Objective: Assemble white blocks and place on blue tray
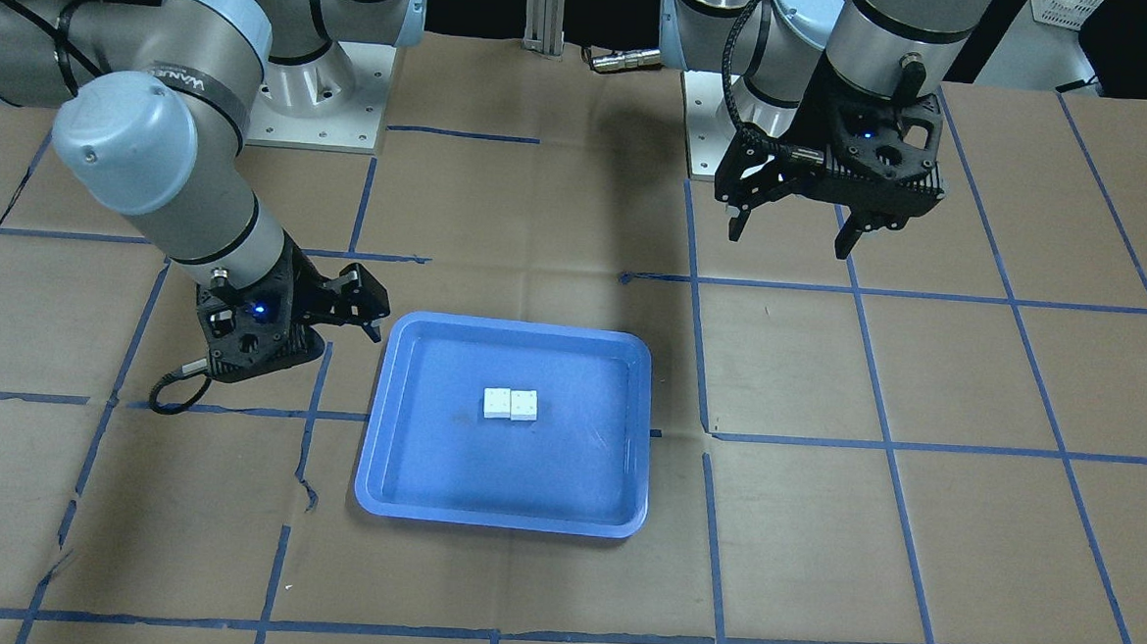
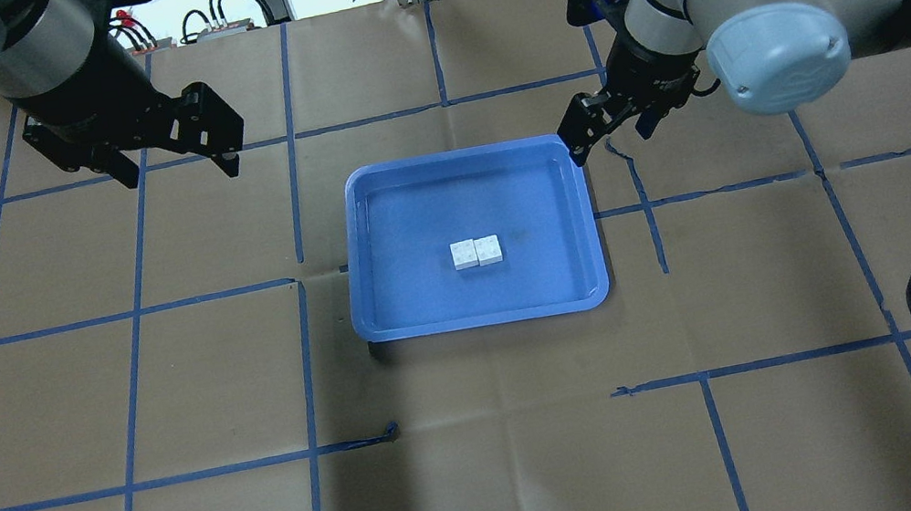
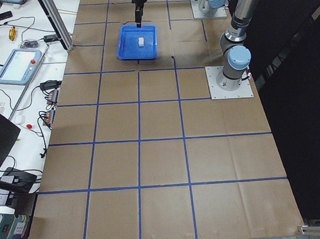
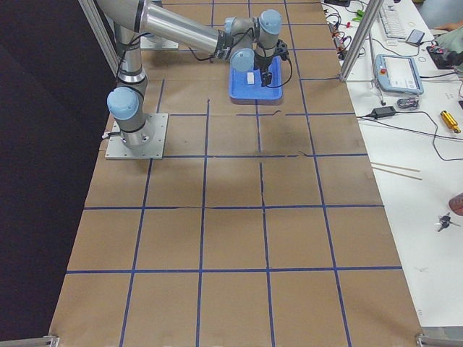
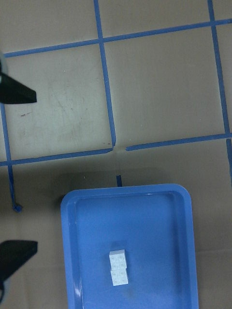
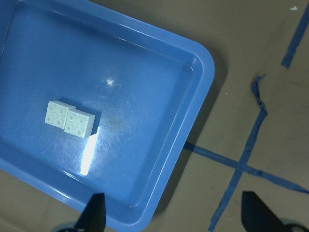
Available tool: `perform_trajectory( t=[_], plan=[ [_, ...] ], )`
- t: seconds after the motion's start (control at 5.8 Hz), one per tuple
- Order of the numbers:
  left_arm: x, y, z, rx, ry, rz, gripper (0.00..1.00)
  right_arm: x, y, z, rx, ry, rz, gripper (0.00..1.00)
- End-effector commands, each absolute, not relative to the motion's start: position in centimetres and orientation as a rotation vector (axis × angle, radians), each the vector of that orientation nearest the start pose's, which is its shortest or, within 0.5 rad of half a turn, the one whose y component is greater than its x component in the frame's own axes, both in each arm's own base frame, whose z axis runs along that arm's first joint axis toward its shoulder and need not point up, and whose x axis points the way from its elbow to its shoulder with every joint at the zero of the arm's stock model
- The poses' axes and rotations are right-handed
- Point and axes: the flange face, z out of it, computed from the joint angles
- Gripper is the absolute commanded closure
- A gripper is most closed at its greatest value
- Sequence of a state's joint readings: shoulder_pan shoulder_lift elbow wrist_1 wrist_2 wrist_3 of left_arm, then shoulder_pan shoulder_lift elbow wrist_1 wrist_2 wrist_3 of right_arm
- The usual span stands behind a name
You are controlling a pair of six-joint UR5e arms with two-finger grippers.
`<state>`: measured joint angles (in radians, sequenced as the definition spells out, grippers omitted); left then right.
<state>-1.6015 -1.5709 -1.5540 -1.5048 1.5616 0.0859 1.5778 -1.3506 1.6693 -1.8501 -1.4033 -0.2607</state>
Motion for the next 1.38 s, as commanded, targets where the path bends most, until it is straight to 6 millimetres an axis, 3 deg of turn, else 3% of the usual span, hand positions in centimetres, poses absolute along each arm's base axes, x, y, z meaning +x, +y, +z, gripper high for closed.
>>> perform_trajectory(
  t=[0.0,0.34,0.69,0.86,1.21],
  plan=[
    [-14.9,-49.5,50.3,0.184,3.140,-0.131,0.01,13.9,-56.4,40.8,-0.337,3.068,0.032,0.00],
    [-14.9,-49.7,50.3,0.188,3.137,-0.133,0.01,12.5,-55.8,43.3,-0.181,3.088,-0.020,0.00],
    [-15.0,-49.6,50.3,0.191,3.140,-0.131,0.01,11.8,-52.9,47.5,-0.097,3.143,-0.002,0.00],
    [-15.0,-49.7,50.3,0.191,3.140,-0.133,0.01,12.2,-51.7,49.8,0.001,3.155,-0.009,0.00],
    [-15.0,-49.7,50.3,0.189,3.140,-0.133,0.01,14.4,-51.1,51.5,0.043,3.154,0.038,0.00]
  ],
)
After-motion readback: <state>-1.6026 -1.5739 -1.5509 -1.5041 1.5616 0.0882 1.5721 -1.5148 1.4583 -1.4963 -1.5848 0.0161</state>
